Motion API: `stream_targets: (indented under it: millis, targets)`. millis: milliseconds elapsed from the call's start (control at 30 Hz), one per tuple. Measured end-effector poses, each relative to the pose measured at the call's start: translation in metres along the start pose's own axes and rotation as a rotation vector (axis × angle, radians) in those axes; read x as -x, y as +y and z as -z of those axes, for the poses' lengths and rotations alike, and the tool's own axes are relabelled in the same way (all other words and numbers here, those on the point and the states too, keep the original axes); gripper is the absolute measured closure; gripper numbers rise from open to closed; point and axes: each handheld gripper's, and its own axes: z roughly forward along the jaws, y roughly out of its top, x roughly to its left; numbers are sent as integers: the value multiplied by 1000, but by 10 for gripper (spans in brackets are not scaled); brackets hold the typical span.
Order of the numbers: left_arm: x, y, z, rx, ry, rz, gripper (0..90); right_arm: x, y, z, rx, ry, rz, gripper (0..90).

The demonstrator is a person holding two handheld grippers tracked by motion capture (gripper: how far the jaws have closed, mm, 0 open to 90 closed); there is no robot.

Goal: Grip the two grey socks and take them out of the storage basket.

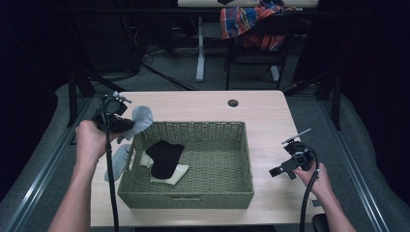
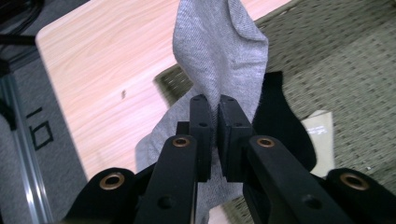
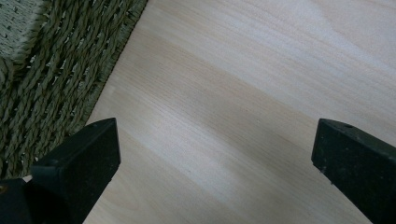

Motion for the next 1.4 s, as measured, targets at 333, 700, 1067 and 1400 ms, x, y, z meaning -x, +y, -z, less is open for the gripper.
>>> stream_targets:
  millis: [333,700,1067,1400]
  targets:
    - [-27,-21,13,19,41,76,858,0,0,-1,-3,-2,0,8]
    - [-45,-48,6,3,56,150,857,-1,-1,-1,18,-4,-20,9]
    - [-58,-69,-7,-21,87,207,857,0,0,0,-2,-3,-6,10]
    - [-63,-81,-24,-51,94,249,858,-2,-1,-1,26,-10,-29,10]
